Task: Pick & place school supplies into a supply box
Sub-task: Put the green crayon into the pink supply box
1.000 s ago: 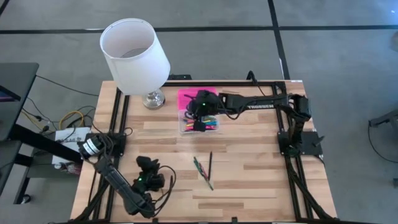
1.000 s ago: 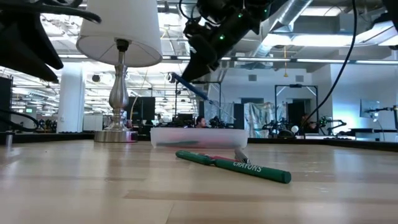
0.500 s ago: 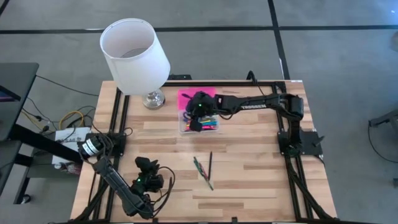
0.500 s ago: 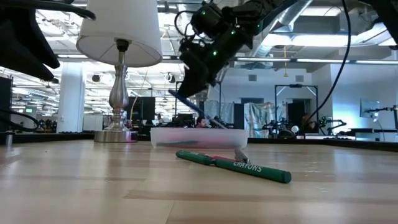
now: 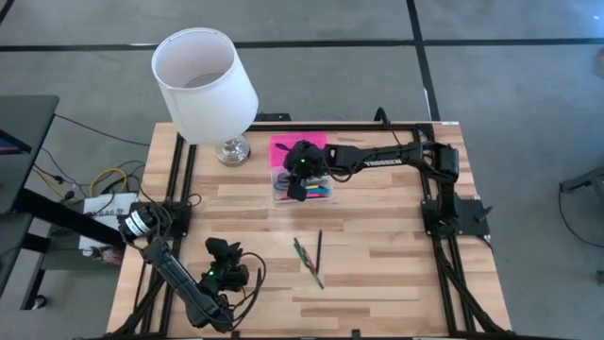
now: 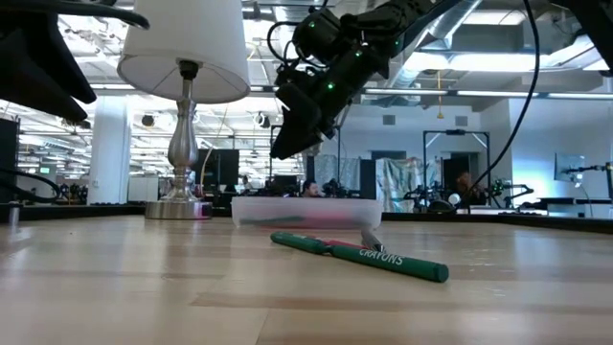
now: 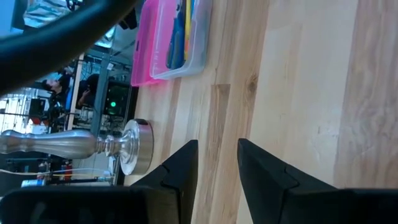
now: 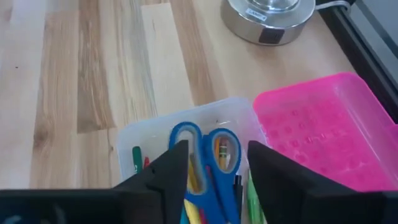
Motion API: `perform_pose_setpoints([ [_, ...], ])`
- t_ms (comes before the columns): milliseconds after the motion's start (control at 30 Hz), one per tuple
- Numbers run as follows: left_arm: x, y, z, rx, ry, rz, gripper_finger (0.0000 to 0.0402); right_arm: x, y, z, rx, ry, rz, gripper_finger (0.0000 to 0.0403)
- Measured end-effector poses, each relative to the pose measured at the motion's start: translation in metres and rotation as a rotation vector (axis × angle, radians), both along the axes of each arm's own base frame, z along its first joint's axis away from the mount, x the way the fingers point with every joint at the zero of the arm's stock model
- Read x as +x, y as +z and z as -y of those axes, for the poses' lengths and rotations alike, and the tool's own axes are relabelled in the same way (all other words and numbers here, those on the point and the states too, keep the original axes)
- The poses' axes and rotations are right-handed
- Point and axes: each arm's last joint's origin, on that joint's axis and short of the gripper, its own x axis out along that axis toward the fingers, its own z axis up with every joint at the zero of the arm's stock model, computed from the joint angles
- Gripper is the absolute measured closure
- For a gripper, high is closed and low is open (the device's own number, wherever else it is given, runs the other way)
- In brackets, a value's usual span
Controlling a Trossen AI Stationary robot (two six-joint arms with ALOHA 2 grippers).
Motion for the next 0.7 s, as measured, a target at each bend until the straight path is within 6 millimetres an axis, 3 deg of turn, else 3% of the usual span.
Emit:
perform_pose_setpoints([
  [133,0.0,0.0,0.0,0.007,-0.009,0.01,0.0294,-0.002,0.002,0.0,0.001,0.0,-0.006,0.0224],
  [300,0.003,0.002,-0.001,0.05,-0.059,0.064,0.0294,-0.016,0.018,-0.013,0.008,0.03,-0.08,0.0216],
  [700,0.034,-0.001,-0.005,0.175,-0.233,0.173,0.0294,-0.045,0.023,-0.102,0.041,0.218,-0.349,0.0238],
])
